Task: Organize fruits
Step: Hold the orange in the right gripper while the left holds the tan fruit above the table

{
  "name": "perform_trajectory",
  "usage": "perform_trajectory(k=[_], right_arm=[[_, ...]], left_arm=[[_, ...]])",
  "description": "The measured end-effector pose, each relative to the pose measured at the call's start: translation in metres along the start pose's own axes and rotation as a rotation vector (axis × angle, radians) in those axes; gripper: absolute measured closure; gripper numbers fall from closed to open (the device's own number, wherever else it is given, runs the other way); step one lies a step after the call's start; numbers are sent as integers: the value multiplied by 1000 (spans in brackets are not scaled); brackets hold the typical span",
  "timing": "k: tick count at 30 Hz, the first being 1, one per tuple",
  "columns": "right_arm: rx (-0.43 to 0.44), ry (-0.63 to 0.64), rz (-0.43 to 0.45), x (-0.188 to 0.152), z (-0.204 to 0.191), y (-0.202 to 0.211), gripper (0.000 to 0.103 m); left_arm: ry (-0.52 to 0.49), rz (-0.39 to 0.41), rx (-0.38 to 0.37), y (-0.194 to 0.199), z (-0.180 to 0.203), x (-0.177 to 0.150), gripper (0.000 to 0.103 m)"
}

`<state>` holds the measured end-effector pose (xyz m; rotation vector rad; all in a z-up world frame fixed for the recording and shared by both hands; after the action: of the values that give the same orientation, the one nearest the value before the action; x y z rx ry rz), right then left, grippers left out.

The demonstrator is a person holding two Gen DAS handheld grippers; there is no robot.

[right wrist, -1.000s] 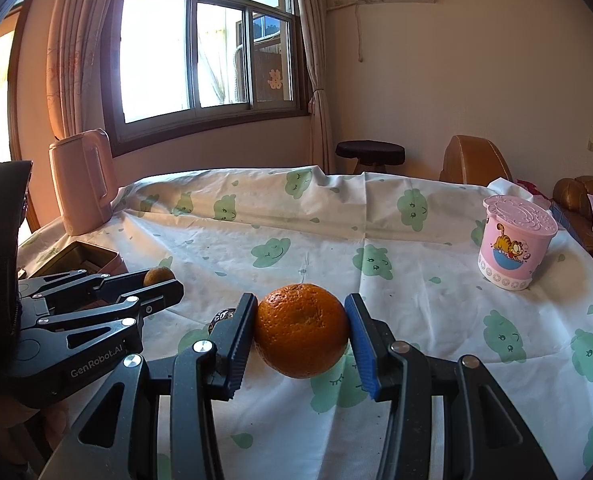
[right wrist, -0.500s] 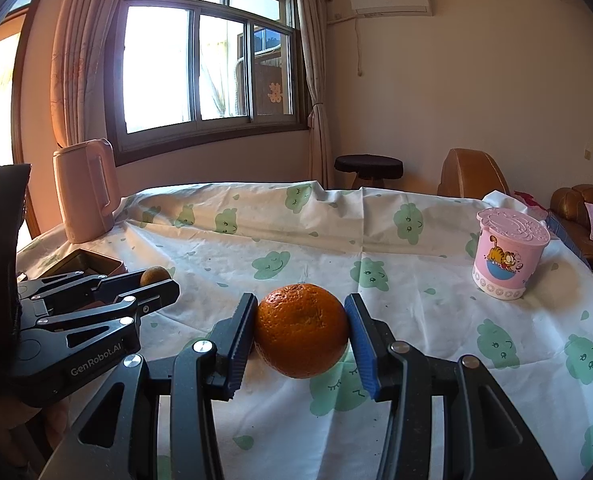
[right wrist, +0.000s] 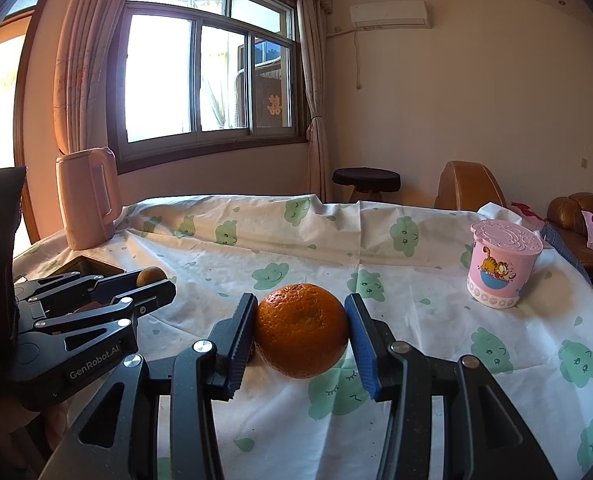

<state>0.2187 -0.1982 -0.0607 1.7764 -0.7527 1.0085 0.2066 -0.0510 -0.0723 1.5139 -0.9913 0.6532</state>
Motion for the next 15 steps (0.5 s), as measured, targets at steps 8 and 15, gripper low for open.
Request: perform_trajectory(k=[8,15], right_arm=[[1,3,27,2,0,5,56],[0,5,52,3,-1,10,56]], left_arm=[[-3,24,17,5,0,2,75],[1,42,27,10,-1,2,75]])
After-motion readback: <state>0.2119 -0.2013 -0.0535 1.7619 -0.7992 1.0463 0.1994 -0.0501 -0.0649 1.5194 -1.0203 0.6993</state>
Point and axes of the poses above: each gripper's, at about its wrist camera, not at the fingertips, and y roughly against the way its jaws point, z to its right, x to its top, the point moved 8 cm from there along -y, roughly the way its jaws point, and after that the axes turned 12 degrees about -y, right-handed, at the moved point
